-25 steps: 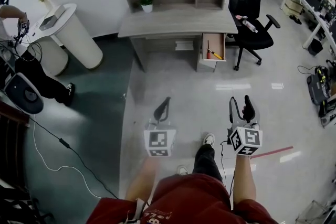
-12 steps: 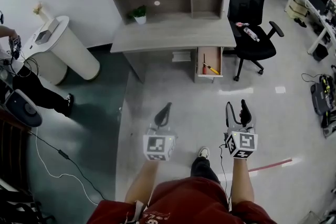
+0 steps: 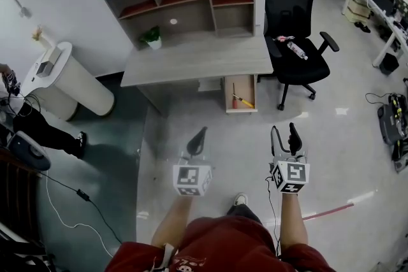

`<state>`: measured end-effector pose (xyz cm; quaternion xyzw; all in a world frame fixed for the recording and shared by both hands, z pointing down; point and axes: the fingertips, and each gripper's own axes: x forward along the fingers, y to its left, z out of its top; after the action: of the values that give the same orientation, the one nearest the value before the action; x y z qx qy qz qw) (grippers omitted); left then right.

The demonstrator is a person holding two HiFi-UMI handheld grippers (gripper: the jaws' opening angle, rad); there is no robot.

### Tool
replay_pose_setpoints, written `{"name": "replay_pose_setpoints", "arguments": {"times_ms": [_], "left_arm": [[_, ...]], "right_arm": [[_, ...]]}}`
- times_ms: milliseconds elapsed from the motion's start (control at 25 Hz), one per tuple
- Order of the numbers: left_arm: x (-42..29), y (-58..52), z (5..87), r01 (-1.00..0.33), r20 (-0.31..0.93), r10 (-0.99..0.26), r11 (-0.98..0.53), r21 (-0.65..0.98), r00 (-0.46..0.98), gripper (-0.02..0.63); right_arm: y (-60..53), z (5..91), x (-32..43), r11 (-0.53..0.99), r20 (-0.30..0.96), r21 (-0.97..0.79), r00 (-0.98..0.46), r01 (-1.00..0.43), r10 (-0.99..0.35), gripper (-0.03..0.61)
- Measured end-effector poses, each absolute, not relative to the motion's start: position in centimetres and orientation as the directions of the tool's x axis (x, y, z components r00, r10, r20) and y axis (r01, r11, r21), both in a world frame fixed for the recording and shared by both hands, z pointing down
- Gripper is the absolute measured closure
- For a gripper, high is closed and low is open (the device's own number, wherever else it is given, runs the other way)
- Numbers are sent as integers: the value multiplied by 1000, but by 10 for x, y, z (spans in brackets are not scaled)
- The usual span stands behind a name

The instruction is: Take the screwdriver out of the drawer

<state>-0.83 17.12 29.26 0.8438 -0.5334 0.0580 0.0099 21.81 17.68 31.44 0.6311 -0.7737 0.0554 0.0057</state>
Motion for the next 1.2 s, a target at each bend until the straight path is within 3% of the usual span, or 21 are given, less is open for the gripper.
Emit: {"name": "replay_pose_setpoints", "arguments": {"times_ms": [560,1200], "left_arm": [[28,112,306,-914,111,-912,-402,-52,395,617],[-5,-23,338,-919,115,-913,-395,-5,392,617]], "right_arm": [[112,333,251,240,102,-78,-247,-968,-964,348],[-10,351,218,238,119,-50,-242,-970,-963,348]]}}
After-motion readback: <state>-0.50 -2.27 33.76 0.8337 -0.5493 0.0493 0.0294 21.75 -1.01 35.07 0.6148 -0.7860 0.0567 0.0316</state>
